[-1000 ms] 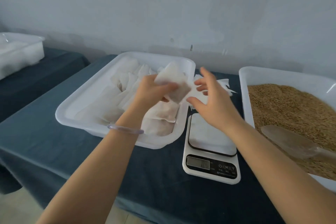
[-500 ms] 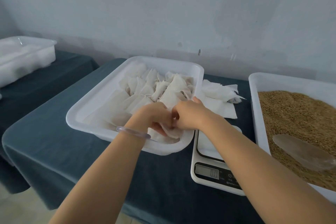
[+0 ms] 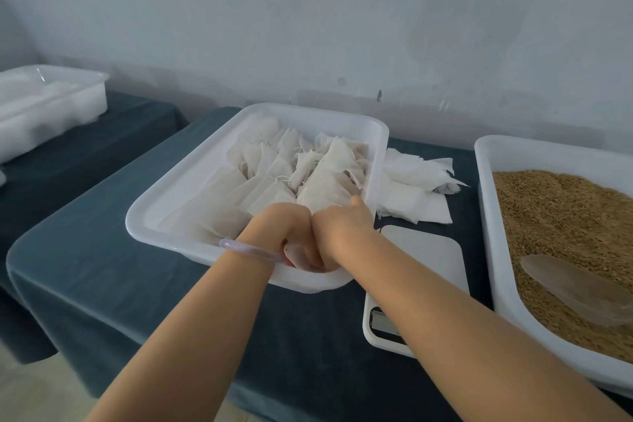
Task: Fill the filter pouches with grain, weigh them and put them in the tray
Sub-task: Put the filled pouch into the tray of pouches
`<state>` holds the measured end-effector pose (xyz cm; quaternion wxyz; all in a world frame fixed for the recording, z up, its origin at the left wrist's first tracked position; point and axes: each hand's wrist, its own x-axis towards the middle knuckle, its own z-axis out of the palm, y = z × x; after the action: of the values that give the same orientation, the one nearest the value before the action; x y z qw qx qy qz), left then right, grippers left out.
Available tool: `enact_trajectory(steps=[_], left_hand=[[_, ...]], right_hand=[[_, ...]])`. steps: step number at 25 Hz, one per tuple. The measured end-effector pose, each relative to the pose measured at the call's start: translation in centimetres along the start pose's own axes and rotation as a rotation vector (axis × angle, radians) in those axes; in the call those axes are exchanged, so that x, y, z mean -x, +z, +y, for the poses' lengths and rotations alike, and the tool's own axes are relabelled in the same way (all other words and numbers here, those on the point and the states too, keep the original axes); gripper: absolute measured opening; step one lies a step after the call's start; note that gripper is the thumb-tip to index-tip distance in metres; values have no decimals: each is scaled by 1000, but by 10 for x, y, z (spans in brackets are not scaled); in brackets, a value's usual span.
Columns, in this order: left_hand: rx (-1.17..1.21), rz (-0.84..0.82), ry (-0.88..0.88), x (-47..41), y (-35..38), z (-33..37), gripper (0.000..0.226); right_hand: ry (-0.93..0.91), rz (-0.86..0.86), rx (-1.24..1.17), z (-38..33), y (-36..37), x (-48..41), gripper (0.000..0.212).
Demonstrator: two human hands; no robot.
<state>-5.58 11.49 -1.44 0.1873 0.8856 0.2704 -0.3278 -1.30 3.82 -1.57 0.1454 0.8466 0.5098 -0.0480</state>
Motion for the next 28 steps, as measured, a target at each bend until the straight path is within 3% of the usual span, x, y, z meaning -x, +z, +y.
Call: enact_trajectory(steps=[1,3,11,14,16,20,24,28], left_hand=[[53,-34,-1,-1,0,0,20],[235,-72,-34,-5,-2,3,18],[-203,39,-57,-1,-4,3,28],[-75,78,-121,2,-14,-12,32],[-22,90,-150,4,-19,-24,36],[22,24,-216,8,-28,-41,34],[205,23,-228,8,-30,-53,39],[144,184,-316,7,-27,-73,37]], right_hand=[[13,18,3,-1,2,-1,6],[48,55,29,-2,3,-4,20],[-1,69,46,4,4,-1,14],[-33,93,-9,3,-3,6,16],[-92,103,-96,-2,-6,7,15],[-205,-151,-441,-22,-7,-1,25],[-147,-215,-662,-27,-7,-7,28],[-163,-242,-742,-37,-18,-8,40]])
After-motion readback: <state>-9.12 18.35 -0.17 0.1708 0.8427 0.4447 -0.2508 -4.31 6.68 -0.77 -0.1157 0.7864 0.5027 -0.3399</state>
